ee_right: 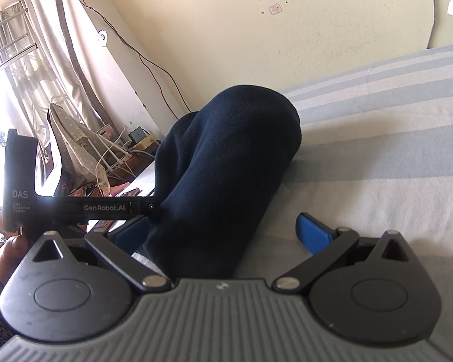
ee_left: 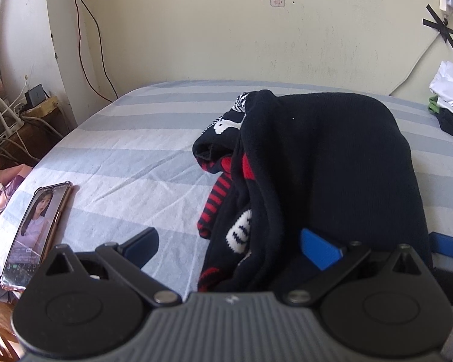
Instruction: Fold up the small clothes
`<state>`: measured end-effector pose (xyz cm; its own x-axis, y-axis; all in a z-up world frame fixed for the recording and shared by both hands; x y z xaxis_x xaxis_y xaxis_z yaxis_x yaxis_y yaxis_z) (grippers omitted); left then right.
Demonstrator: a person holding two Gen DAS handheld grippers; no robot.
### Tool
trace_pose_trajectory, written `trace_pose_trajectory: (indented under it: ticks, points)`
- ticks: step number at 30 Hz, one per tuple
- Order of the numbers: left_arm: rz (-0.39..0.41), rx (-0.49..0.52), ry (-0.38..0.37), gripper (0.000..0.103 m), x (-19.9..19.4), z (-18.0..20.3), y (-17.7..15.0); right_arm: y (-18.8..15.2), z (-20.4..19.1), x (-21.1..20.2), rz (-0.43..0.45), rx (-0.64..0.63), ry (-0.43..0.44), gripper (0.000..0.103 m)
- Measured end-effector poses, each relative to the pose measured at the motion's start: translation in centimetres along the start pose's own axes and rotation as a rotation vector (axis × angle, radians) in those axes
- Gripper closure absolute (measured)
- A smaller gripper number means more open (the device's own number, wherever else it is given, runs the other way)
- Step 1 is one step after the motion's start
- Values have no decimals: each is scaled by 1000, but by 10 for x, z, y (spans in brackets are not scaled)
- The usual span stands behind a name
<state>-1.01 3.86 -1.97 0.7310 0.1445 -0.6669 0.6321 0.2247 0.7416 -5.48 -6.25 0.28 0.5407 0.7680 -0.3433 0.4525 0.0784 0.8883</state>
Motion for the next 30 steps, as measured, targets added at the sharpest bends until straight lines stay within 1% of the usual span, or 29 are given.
trace_pose_trajectory:
  ticks: [17, 26, 30]
  points:
    - [8, 65, 31, 0, 0, 4, 2, 0, -2, 1, 3, 1, -3, 0]
    - [9, 74, 26, 0, 1, 3, 2, 0, -2, 1, 4, 1, -5, 0]
    - [4, 65, 7, 0, 2, 0, 2, 0, -3, 2, 4, 2, -5, 0]
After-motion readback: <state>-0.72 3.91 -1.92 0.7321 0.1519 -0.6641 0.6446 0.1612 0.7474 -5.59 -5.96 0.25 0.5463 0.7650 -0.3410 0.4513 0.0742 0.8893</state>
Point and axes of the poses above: each gripper's, at about its wrist camera, not at the fingertips, and x roughly the way its jaws point, z to its right, y to its top, the point moved 6 cm from there along x, roughly the way its jaws point, and after that the axes turned 13 degrees about -x, right-handed, at the moved point
